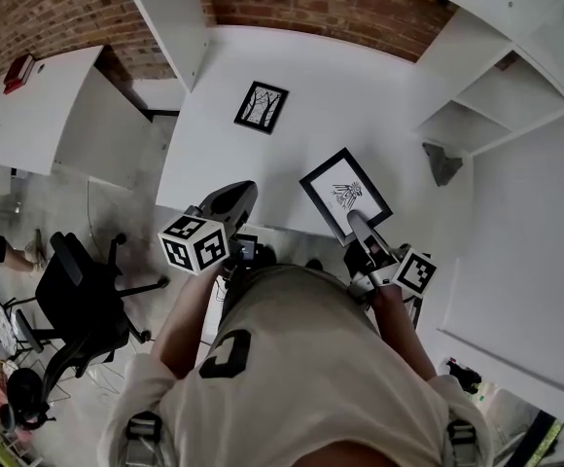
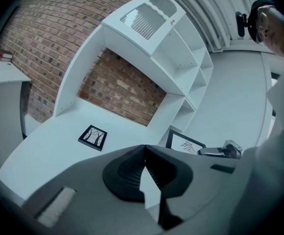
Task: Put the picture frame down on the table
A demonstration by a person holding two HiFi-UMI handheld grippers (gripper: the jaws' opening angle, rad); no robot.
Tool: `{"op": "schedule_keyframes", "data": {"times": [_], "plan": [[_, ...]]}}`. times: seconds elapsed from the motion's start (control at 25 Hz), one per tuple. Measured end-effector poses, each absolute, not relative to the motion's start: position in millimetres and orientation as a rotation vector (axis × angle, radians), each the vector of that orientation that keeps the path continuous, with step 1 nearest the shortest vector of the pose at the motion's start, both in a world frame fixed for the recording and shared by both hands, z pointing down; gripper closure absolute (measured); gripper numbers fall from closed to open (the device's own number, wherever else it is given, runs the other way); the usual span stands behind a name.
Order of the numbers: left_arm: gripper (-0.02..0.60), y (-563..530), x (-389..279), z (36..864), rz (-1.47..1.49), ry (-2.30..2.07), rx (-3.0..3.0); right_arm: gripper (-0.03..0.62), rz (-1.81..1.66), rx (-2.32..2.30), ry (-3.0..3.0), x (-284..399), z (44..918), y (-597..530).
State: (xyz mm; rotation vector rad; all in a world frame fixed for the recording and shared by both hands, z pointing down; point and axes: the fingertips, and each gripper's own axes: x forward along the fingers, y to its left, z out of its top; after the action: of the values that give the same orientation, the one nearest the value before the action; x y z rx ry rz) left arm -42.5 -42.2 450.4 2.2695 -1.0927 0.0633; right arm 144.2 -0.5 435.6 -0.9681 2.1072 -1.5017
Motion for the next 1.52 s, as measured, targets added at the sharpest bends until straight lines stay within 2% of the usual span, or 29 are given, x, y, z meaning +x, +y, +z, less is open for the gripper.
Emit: {"op": "schedule_keyframes", "data": {"times": [1.52], "plan": [[0.577, -22, -86, 457, 0.104, -0.96, 2.328, 0.569, -1.259, -1.106, 2.052, 106, 403, -9]]}}
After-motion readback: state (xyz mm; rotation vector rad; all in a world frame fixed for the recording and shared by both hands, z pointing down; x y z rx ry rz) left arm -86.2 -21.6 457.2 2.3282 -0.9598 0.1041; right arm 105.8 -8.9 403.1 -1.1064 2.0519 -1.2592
